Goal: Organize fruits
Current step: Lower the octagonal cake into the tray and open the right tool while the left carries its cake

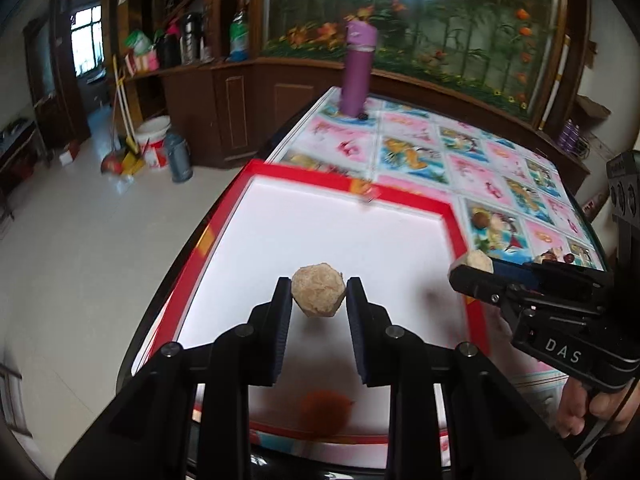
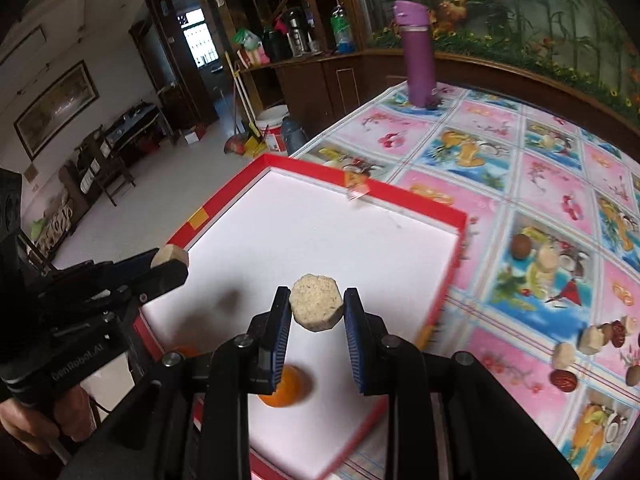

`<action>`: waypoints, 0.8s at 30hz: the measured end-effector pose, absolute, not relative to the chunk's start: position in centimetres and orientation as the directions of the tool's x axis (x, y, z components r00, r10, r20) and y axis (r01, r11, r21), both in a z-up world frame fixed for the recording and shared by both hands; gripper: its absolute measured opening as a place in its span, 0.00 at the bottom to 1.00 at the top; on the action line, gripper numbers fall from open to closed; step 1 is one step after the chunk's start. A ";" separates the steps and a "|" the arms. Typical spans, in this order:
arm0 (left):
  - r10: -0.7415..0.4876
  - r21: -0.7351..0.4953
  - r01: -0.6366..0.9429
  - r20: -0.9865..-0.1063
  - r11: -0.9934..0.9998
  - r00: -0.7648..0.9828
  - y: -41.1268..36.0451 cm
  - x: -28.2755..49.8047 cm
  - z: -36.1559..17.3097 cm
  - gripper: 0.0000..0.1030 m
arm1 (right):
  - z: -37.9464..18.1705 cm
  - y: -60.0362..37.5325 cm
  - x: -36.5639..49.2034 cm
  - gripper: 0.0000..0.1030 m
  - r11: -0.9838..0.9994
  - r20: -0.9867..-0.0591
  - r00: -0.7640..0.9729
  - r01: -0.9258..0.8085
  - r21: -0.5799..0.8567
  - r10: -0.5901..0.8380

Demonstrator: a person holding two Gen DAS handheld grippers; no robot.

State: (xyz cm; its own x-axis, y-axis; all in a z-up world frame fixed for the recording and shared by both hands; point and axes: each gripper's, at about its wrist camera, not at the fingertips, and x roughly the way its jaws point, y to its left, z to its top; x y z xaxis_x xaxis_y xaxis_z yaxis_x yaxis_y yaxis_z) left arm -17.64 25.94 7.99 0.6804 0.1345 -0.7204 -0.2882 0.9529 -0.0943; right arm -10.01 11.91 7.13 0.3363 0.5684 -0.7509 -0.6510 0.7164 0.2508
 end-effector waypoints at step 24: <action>0.085 -0.059 -0.219 -0.798 0.974 0.596 27.1 -22.8 4.2 0.29 | 3.1 13.3 -13.6 0.23 0.687 -0.827 0.245 -0.694 0.215 0.506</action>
State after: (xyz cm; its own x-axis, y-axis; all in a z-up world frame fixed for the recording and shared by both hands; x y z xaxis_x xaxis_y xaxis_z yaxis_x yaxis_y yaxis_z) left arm -22.81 27.13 4.22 0.5963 0.0855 -0.7982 -0.2191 0.9739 -0.0593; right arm -13.65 13.33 3.07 0.2448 0.5063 -0.8269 -0.6941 0.6870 0.2152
